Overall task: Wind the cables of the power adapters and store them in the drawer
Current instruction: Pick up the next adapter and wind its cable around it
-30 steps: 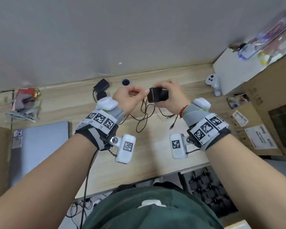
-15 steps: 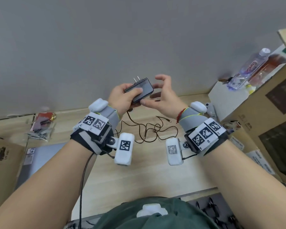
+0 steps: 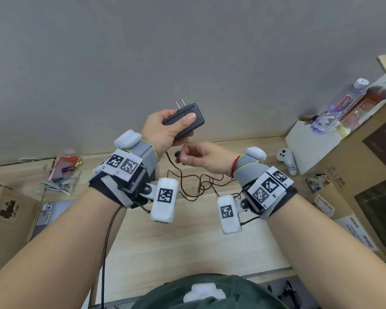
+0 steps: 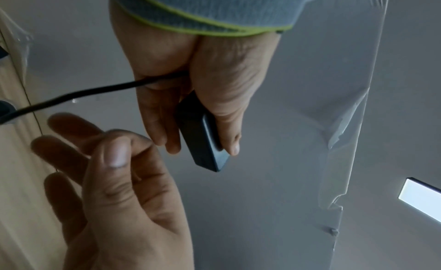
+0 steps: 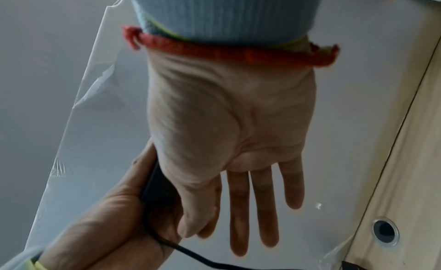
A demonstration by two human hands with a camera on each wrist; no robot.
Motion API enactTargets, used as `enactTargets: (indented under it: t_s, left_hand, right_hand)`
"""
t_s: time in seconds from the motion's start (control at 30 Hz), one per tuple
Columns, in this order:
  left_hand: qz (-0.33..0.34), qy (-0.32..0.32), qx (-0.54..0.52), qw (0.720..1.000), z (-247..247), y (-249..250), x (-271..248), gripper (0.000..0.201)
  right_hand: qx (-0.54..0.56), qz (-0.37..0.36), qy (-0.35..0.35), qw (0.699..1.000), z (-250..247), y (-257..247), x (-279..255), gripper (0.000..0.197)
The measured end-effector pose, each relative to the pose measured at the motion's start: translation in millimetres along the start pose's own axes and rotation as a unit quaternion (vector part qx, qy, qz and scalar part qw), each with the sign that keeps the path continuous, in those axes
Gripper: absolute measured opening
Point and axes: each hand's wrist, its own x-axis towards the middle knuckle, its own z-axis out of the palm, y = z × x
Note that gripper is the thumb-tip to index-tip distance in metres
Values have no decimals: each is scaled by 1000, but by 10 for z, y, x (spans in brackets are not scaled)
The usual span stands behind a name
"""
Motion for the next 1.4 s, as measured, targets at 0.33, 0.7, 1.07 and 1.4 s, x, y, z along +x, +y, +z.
enactTargets:
  t_s: [0.33,0.7,1.07,1.4]
  left_hand:
    - [22,3,-41,999,31,44,110,24]
    - [-55,-48,77,994,-231,24,124,43]
    - [-40,-83,75,993,-246,27,97,32]
    - [-37,-23,25,999,-197,15,49,34]
  right_hand:
    - [5,12,-4,1000,35,-54,43,22]
    - [38,4,215,976,-416,-120,-96,25]
    - [37,2,178,983,-391,-232,-141,45]
    - [2,0,182,983,-311,-273,-77,40]
